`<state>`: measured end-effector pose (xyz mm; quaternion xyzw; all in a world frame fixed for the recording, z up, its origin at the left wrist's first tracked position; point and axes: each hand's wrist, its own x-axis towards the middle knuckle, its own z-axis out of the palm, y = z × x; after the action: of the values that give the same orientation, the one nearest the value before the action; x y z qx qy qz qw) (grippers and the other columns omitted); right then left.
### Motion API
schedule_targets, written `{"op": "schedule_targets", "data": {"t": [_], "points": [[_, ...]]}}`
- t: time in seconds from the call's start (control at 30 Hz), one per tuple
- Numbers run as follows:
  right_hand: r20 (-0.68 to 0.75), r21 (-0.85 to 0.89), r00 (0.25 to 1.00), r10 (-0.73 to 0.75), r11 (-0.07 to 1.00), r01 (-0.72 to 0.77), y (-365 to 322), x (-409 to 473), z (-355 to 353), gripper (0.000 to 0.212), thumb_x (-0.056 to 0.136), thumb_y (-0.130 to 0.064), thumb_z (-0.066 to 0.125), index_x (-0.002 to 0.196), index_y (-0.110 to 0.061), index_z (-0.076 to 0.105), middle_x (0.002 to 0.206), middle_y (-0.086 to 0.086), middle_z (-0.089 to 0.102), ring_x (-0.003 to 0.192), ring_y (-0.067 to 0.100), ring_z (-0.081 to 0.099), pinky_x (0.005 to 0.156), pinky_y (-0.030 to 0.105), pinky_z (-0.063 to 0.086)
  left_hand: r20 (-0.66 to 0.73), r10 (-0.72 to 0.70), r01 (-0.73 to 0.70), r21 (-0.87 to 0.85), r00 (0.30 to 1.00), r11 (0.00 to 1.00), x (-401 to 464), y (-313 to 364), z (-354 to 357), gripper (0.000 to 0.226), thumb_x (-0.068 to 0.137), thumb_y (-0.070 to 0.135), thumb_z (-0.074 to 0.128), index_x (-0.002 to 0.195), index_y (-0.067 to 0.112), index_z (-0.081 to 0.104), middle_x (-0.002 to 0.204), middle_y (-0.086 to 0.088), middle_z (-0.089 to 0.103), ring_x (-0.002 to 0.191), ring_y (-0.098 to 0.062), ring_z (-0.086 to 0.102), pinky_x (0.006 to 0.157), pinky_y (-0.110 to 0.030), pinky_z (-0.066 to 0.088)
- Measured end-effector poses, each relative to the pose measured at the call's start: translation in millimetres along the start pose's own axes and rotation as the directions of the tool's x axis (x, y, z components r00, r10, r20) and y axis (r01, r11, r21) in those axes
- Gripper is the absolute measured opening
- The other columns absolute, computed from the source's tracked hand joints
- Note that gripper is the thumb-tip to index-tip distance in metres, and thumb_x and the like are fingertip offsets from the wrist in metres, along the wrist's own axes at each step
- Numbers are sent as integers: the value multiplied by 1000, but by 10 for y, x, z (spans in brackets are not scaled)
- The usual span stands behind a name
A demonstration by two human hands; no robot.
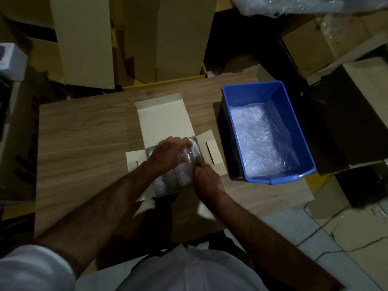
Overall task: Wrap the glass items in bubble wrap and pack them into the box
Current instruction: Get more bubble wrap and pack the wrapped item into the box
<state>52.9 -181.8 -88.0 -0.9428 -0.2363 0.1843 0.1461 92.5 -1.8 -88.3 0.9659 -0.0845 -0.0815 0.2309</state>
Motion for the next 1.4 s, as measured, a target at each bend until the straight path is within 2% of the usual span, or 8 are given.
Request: {"op": "schedule_targets", "data": {"t": [0.17, 0.3, 0.6, 0.73, 0.9, 1.0, 1.17, 1.4], "points": [[43, -3, 998, 48, 999, -48, -28, 29, 29, 43, 99, -7, 53, 142, -8, 52, 154, 14, 40, 123, 29, 56, 93, 41, 55, 83, -7, -1, 96, 997, 995, -23, 10, 3, 60, 87, 35, 75, 142, 34, 51, 130, -6, 63, 113, -28, 58, 94, -46, 49], [69, 17, 995, 75, 997, -76, -85, 11, 28, 55, 101, -12, 54, 152, -4, 36, 155, 16, 34, 126, 29, 52, 100, 39, 52, 109, 5, -26, 197, 994, 980, 6, 43, 5, 59, 95, 37, 64, 149, 30, 42, 131, -9, 62, 113, -26, 59, 96, -41, 51], [24, 48, 997, 79, 996, -80, -101, 3, 55, 65, 102, -14, 53, 155, 4, 21, 159, 25, 27, 134, 30, 50, 104, 37, 51, 243, 208, -264, 227, 947, 937, 84, 79, -256, 68, 86, 25, 66, 150, 21, 45, 144, -15, 45, 114, -30, 56, 87, -42, 54], [-26, 151, 998, 65, 987, -60, -110, -9, 65, 66, 88, -12, 74, 136, 19, 41, 134, 36, 49, 116, 43, 61, 91, 43, 58, 435, 126, -290, 334, 891, 897, 206, 102, -420, 84, 84, 39, 72, 156, 19, 34, 152, -15, 37, 124, -30, 48, 95, -41, 47], [-31, 432, 985, 169, 891, -139, -127, 3, 15, 54, 98, -40, 42, 133, 0, 49, 125, 19, 61, 110, 29, 63, 92, 41, 54, 529, 83, -356, 440, 845, 825, 293, 72, -431, 93, 83, 52, 74, 158, 25, 26, 152, -11, 37, 130, -30, 43, 102, -43, 41], [15, 515, 966, 256, 827, -227, -146, 46, -23, 50, 100, -47, 53, 130, -6, 54, 115, 13, 68, 102, 25, 68, 82, 30, 53, 463, 122, -367, 484, 878, 794, 302, 85, -390, 90, 78, 64, 72, 151, 25, 38, 145, -8, 45, 126, -29, 46, 101, -42, 39], [-22, 364, 956, 294, 893, -266, -254, 73, 124, 76, 93, -37, 65, 153, -5, 30, 141, 15, 53, 123, 29, 59, 99, 39, 51, 350, 174, -356, 564, 920, 745, 254, 137, -298, 75, 50, 53, 89, 113, 19, 67, 107, -8, 66, 96, -29, 62, 79, -39, 48], [-28, 247, 943, 332, 916, -315, -306, 101, 173, 72, 97, -25, 60, 153, 3, 25, 145, 23, 46, 122, 34, 58, 99, 42, 52, 329, 211, -380, 632, 921, 675, 283, 143, -217, 60, 43, 61, 83, 91, 29, 68, 89, -2, 61, 82, -23, 59, 70, -35, 41]]}}
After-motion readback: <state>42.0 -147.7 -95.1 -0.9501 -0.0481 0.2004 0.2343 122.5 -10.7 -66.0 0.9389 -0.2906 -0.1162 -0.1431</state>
